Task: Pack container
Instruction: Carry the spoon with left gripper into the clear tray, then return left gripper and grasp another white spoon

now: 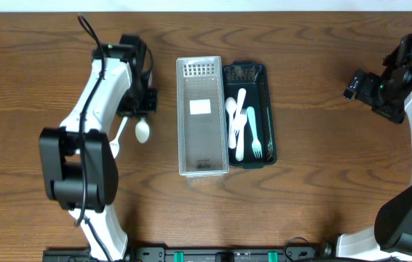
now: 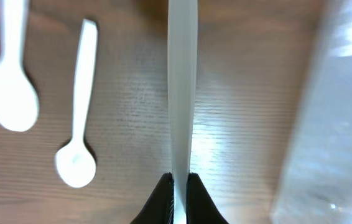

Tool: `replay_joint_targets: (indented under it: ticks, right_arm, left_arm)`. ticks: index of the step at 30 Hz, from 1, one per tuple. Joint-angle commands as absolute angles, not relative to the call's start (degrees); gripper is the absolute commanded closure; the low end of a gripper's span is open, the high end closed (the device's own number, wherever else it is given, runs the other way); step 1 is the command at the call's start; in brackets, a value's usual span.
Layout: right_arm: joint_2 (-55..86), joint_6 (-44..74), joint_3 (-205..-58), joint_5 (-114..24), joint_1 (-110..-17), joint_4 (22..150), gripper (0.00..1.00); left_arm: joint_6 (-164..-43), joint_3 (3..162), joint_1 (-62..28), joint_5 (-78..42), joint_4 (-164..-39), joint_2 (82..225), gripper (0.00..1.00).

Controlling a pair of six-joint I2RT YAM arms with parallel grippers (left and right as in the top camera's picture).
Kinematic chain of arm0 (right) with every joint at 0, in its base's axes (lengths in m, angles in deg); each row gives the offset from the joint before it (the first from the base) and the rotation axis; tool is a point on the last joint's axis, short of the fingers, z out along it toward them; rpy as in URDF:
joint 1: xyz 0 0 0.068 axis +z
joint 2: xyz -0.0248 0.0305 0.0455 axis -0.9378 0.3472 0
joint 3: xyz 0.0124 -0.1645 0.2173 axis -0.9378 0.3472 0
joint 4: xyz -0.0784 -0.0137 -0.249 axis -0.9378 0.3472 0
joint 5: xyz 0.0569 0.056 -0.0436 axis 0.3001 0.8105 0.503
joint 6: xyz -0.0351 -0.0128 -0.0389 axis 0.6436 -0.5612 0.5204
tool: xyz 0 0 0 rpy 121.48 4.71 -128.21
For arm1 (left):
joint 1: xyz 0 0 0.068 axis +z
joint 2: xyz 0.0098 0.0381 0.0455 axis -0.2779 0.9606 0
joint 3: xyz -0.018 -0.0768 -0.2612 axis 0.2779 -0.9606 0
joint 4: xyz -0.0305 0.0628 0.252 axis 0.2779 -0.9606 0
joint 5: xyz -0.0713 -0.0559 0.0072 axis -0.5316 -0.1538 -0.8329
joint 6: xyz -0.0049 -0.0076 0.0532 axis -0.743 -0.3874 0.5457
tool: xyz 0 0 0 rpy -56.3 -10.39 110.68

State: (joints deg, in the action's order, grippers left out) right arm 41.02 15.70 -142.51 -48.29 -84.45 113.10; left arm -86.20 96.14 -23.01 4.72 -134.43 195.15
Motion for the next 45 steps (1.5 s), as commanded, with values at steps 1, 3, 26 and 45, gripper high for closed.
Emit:
replay_joint_targets:
  ticks: [1, 3, 26, 45]
  right_arm:
    - [41.2, 15.2, -142.1, -48.0, -84.2, 113.0, 0.01]
    - [41.2, 15.2, -142.1, -48.0, -84.2, 113.1, 0.01]
    - [41.2, 14.7, -142.1, -48.0, -83.9, 113.1, 0.01]
    - [41.2, 14.7, -142.1, -48.0, -83.9, 111.9, 0.01]
  left_arm:
    - [-87.0, 101.1, -27.5, 4.0, -135.5, 189.1, 0.94]
    - [-88.1, 101.4, -30.8, 4.0, -134.9, 187.3, 0.94]
    - [-85.6, 100.6, -36.1, 21.1, -139.6, 189.1, 0.44]
    - [-62.9, 87.1, -14.4, 7.1, -127.3, 189.2, 0.45]
